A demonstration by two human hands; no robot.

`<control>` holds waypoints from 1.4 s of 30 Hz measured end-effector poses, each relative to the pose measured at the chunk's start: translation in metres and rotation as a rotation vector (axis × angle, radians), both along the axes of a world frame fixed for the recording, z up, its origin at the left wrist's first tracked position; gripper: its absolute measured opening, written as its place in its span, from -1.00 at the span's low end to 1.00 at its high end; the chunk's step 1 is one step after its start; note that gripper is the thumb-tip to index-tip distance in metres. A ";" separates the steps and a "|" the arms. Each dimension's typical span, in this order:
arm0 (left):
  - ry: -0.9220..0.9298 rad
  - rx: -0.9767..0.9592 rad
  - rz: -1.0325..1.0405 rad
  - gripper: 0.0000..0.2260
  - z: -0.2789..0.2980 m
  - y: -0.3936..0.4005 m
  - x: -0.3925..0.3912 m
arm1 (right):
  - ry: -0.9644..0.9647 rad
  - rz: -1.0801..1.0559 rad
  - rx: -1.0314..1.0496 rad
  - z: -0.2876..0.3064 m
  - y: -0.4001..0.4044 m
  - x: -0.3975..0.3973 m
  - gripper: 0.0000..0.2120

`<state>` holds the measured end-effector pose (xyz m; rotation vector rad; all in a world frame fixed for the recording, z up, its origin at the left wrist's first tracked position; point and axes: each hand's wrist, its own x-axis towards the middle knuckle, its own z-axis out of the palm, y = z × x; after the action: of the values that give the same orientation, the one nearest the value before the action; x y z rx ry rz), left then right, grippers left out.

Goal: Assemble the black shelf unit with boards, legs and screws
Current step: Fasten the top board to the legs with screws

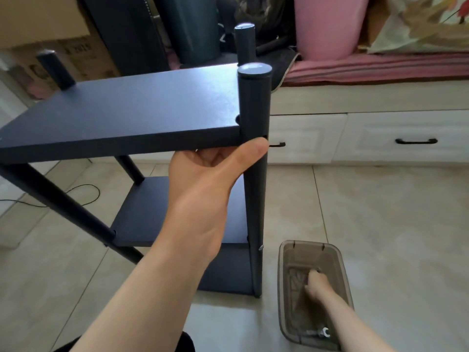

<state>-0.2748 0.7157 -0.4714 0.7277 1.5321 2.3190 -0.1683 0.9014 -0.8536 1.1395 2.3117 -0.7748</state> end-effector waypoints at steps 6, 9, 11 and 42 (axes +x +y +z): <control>0.030 -0.008 -0.009 -0.80 -0.002 0.001 -0.002 | 0.045 0.096 0.140 -0.016 0.002 0.001 -0.66; 0.030 0.000 -0.026 -0.86 -0.003 0.001 -0.002 | 0.049 -0.007 0.097 -0.012 -0.001 0.001 -0.67; 0.029 0.004 -0.035 -0.87 -0.003 0.001 -0.002 | 0.016 -0.053 0.102 -0.005 0.000 0.000 -0.73; -0.183 0.023 -0.087 -0.86 0.010 -0.011 0.008 | 0.977 0.050 -0.385 0.413 -0.072 0.022 -0.93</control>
<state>-0.2665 0.7043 -0.4615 0.5583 1.3694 2.2729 -0.1460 0.8295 -0.4411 0.5605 2.6693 -1.9813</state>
